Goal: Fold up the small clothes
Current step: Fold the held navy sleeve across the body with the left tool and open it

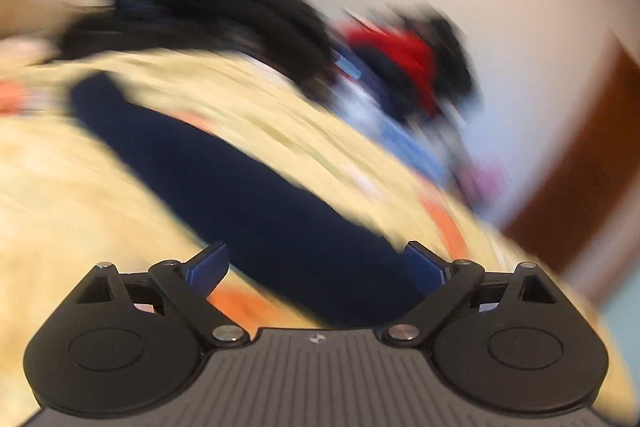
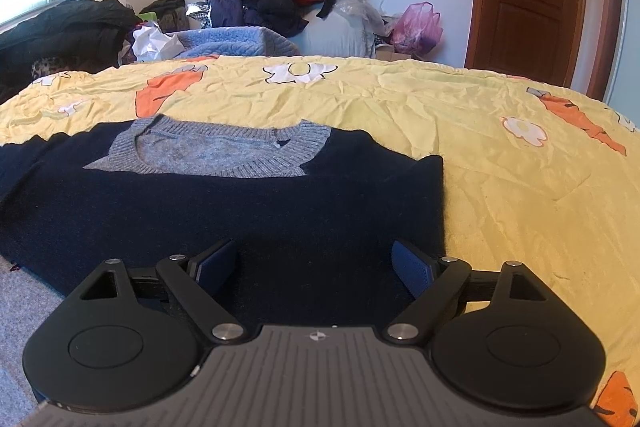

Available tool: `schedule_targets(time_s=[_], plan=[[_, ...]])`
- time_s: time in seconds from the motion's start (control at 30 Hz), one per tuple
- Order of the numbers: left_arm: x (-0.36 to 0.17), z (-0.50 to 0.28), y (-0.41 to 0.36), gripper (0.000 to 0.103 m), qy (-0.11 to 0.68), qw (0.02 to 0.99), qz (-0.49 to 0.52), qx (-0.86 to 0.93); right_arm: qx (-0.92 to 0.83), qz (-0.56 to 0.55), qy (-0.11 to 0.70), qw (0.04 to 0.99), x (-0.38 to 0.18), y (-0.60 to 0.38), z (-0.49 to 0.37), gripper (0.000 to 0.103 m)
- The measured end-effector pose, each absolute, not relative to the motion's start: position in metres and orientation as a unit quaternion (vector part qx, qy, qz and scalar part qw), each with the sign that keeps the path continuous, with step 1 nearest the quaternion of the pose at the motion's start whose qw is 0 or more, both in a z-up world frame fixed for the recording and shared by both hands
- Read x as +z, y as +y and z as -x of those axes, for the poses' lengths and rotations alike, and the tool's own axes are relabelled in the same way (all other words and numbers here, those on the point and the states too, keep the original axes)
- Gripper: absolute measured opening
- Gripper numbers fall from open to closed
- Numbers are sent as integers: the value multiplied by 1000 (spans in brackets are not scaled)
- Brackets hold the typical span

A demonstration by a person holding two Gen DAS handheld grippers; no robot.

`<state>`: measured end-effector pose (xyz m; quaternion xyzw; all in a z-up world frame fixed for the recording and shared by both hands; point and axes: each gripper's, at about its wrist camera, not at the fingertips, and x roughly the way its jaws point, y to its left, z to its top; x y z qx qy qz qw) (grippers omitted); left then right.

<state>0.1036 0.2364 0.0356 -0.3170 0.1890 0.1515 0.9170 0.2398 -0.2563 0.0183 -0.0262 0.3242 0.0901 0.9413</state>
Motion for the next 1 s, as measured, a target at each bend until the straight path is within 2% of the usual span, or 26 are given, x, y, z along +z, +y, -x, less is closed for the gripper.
schedule_targets(time_s=[0.1,0.23,0.33,0.43,0.47,0.5,0.57,0.63,0.7,0.77,1.0], plan=[[24,-95,327,95,161,854,451,202,94,27,325,941,18,-256,-240,90],[0,-90,409,95,128,778,558,259,100,19,324,941,19,-257,-239,92],[-16,-102,443,94,137,742,602,261,101,17,324,940,19,-258,-239,93],[-25,-122,456,91,156,737,603,263,103,19,325,940,19,-257,-240,94],[-27,-128,459,76,161,742,597,260,104,19,325,940,19,-257,-240,95],[-27,-135,458,52,168,748,589,255,105,19,326,940,19,-257,-240,95],[-33,-146,462,28,183,755,580,245,105,20,326,939,18,-257,-240,96],[-39,-151,464,27,193,759,572,244,105,21,326,939,18,-256,-240,96],[-41,-151,464,13,192,763,565,249,105,21,326,939,18,-256,-240,96],[-38,-150,462,8,188,770,555,255,106,21,326,939,18,-255,-240,97],[27,-158,416,6,166,844,435,266,106,20,326,939,18,-256,-240,97]])
